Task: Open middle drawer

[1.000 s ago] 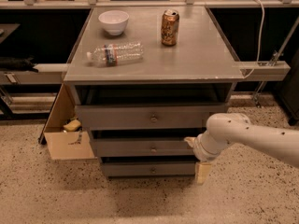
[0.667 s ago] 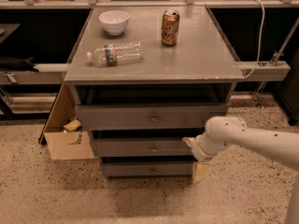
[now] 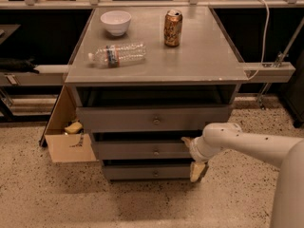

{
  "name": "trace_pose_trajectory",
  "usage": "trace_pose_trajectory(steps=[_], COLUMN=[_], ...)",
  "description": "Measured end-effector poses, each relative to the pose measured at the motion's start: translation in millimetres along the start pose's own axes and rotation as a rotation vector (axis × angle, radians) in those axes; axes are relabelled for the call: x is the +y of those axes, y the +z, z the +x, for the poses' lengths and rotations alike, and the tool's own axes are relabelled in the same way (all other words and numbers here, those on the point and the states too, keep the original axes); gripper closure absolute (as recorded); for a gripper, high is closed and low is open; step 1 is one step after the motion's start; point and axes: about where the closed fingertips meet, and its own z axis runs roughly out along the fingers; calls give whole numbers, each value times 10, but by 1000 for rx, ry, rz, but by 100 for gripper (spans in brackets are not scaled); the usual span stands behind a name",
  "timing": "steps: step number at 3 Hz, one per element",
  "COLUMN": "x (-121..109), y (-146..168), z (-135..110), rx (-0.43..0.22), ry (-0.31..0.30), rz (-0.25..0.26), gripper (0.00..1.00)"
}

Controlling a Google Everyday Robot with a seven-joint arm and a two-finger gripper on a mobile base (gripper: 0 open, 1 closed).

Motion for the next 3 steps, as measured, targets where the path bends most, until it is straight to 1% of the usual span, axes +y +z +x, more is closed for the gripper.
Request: trace_pose_trajectory(steps=[1, 2, 3], x=[-116, -212, -228], y=[198, 391, 407], z=[51, 108, 113], rx=[9, 7, 6], ry=[0, 9, 9], rz=[8, 1, 3], gripper=[0, 18, 41])
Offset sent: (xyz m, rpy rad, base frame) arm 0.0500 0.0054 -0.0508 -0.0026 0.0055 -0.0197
